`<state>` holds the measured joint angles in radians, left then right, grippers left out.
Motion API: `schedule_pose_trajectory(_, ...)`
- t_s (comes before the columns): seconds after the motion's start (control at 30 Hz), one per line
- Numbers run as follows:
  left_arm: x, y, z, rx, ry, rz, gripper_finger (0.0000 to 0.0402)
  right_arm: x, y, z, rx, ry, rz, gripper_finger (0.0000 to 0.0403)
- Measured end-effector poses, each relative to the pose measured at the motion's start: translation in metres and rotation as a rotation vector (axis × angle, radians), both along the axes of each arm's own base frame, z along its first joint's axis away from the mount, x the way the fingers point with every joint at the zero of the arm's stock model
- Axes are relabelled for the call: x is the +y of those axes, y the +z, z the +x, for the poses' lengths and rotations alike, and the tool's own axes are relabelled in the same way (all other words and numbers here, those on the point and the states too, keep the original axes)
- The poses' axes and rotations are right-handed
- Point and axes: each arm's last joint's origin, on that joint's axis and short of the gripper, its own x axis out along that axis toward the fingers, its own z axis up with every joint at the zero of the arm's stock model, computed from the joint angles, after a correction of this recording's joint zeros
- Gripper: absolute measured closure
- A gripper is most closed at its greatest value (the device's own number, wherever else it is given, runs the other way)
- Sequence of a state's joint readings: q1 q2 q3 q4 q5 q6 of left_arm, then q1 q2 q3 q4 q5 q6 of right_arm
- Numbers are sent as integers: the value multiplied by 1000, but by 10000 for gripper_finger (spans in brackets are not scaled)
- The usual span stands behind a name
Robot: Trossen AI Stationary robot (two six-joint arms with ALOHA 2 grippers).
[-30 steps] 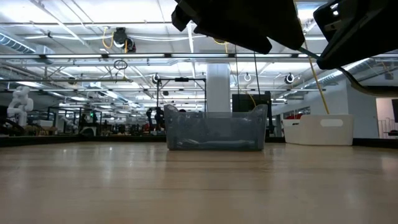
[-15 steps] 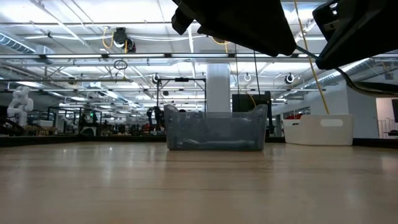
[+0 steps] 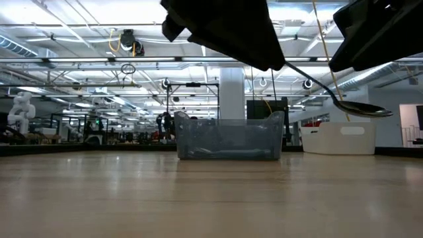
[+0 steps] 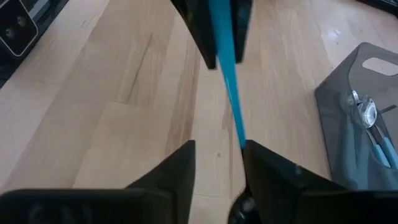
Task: Sort silverware by color (type)
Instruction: Put the dark blue spoon into the blue bin
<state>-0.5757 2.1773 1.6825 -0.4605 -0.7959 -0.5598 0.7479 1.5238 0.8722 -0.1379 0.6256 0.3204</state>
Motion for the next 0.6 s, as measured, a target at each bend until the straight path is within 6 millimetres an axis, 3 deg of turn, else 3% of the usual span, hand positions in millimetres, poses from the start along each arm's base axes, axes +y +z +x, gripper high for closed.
schedule_pose_trajectory(0.23,-12,-3,-14,10,40,-57,343,0,0,0,1,15,-24,238)
schedule_pose_trajectory(0.5,-29,-8,-41,9,166,-142,343,0,0,0,3,26,-38,240)
schedule_pose_trajectory(0.6,-37,-1,-58,18,236,-154,343,0,0,0,3,26,-38,240)
